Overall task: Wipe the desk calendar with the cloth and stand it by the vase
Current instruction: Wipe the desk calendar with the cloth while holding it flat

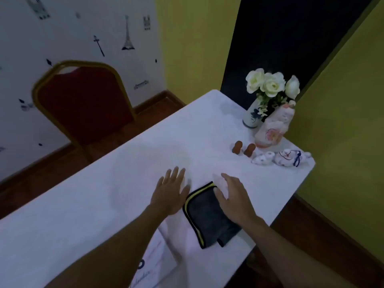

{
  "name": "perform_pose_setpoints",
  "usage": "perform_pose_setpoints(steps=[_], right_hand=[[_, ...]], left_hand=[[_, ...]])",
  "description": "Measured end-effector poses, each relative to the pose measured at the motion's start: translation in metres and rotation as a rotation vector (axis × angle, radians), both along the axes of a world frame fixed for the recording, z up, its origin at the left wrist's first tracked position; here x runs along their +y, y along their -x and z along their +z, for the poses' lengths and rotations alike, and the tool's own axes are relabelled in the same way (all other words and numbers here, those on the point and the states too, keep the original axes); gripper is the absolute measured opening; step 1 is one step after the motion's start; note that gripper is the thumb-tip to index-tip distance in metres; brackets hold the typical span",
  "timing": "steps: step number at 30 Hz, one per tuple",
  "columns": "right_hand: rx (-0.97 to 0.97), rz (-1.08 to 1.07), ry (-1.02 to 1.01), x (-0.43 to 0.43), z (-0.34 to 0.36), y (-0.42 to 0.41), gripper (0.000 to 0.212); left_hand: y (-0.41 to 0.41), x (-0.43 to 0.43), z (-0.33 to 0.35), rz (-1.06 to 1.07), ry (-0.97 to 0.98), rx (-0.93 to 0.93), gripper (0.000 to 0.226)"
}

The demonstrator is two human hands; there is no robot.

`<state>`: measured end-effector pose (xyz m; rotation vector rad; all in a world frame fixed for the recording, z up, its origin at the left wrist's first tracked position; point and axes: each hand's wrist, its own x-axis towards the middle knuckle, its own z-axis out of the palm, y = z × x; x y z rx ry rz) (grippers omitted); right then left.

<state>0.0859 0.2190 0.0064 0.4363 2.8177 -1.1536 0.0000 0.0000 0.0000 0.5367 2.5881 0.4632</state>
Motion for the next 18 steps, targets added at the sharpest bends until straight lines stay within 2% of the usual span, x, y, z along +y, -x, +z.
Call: perform_pose_setpoints(steps=[6, 11, 15, 18], right_hand=[[-0.182, 0.038, 0.01, 0.001, -0.033, -0.016, 0.07], [-0.225, 0.067, 0.075, -0.001, -0.043, -0.016, 0.077], [-0.293, 0.055, 0.108, -0.005, -0.049, -0.017, 0.063], [-0.367, 0.054, 0.073, -0.006, -0.051, -0.015, 0.017]], left_hand=[[-0.012, -0.002, -0.04, 0.007, 0.07, -0.15, 0.064], [-0.023, -0.003, -0.062, -0.032, 0.134, -0.087, 0.067], [-0.026, -0.004, -0.068, -0.035, 0.146, -0.045, 0.068], [-0.026, -0.006, -0.068, -0.044, 0.154, -0.05, 0.069]])
